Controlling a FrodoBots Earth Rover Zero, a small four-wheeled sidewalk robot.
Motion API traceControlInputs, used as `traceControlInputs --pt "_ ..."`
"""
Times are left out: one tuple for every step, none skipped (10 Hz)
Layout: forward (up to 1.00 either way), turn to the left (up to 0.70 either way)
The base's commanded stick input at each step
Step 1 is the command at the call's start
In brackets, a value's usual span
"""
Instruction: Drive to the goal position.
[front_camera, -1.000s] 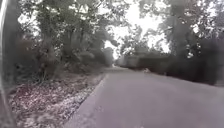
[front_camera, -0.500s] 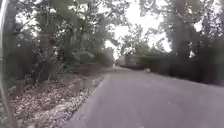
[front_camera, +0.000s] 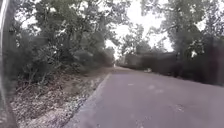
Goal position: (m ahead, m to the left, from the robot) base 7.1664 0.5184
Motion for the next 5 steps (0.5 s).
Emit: traceControlInputs --pt "0.7 0.01" --pt "0.7 0.01" --pt "0.7 0.01" --pt "0.7 0.01" --pt "0.7 0.01"
